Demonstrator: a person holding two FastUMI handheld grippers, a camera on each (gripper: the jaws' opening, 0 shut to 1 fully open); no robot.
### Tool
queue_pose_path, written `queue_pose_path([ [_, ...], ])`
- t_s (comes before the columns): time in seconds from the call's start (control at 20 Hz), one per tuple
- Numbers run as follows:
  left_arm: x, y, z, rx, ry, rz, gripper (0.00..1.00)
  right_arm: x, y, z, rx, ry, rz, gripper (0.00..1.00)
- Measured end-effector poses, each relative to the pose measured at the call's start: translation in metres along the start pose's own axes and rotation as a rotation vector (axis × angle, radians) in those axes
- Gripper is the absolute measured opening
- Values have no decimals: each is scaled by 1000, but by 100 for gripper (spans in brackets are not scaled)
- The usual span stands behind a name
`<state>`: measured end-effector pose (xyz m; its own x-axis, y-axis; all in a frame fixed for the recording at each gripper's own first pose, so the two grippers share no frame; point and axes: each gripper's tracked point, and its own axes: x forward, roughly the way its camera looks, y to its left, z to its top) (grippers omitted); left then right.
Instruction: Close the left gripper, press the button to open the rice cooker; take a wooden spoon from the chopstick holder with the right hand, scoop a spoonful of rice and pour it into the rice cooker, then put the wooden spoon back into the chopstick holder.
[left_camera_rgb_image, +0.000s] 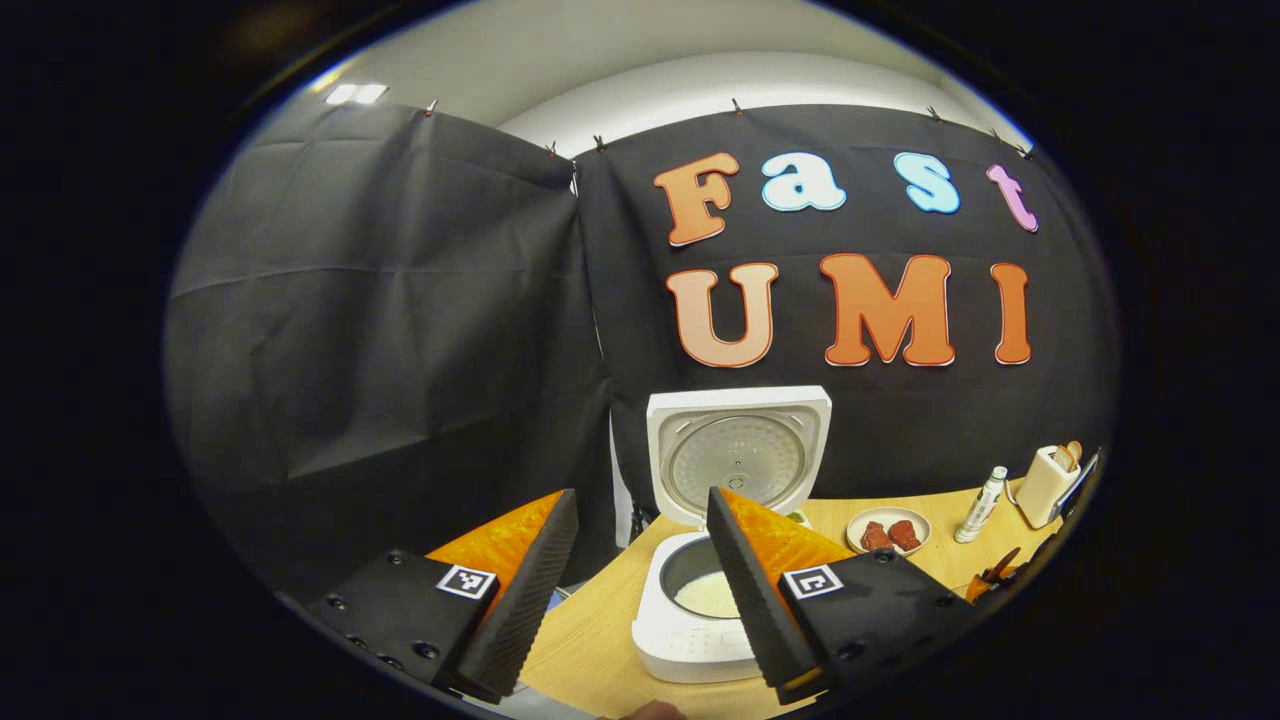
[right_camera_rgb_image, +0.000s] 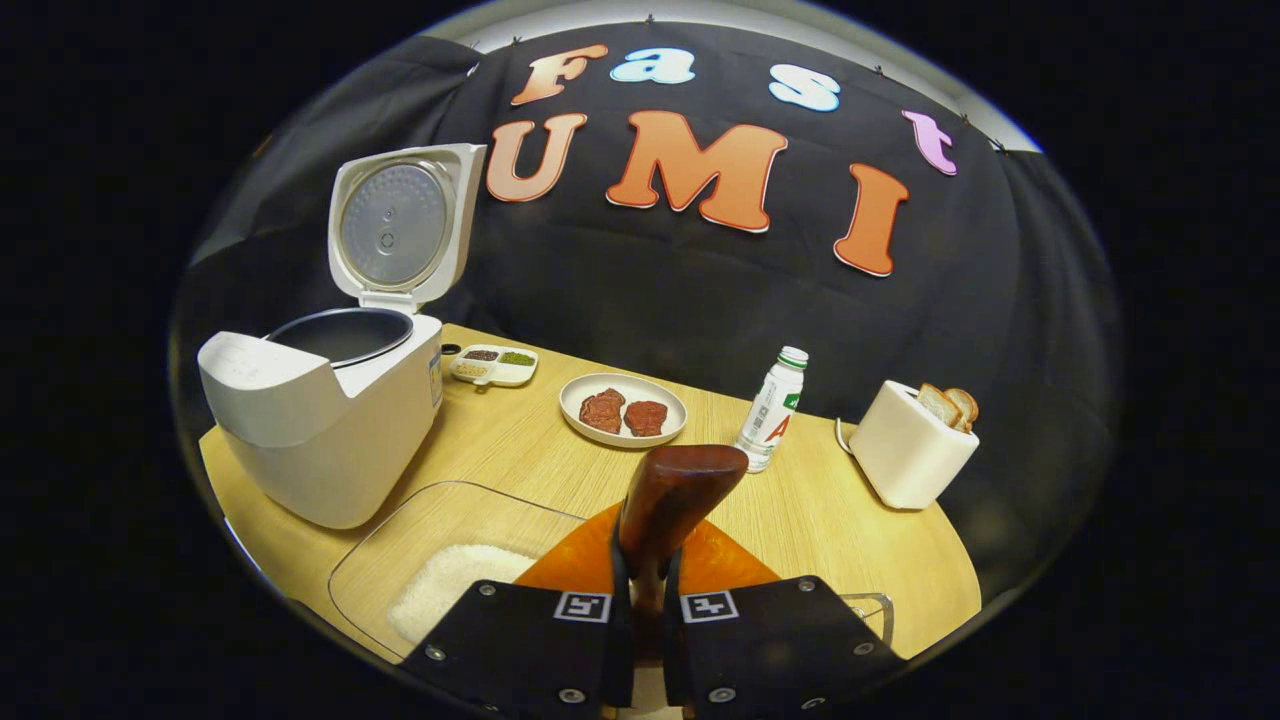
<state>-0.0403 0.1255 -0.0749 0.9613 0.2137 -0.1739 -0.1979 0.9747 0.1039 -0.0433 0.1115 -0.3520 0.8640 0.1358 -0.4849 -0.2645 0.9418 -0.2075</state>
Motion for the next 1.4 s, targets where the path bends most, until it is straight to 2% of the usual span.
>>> queue_pose_path([
  [0.15, 0, -8, -2, -2, 3, -11, 90, -11, 10, -8, 21, 1, 22, 11],
  [0.25, -1, -10, -6, -4, 12, -16, 90, -10, 20, -12, 44, 26, 64, 11],
  [0.45, 0, -7, -14, -19, 35, -10, 90, -3, 20, -7, 153, 65, 54, 11],
  [0.6, -1, 1, -17, -20, 41, 1, 90, 3, 47, -1, 276, 100, 121, 11],
  [0.85, -4, 20, -22, -16, 53, 30, 89, 4, 78, 6, 316, 150, 196, 11],
  [1.15, -2, 31, -34, -31, 82, 40, 89, 3, 75, 2, 551, 255, 218, 11],
  [1.4, 3, 27, -37, -25, 85, 19, 90, 0, 85, 8, 661, 299, 262, 11],
])
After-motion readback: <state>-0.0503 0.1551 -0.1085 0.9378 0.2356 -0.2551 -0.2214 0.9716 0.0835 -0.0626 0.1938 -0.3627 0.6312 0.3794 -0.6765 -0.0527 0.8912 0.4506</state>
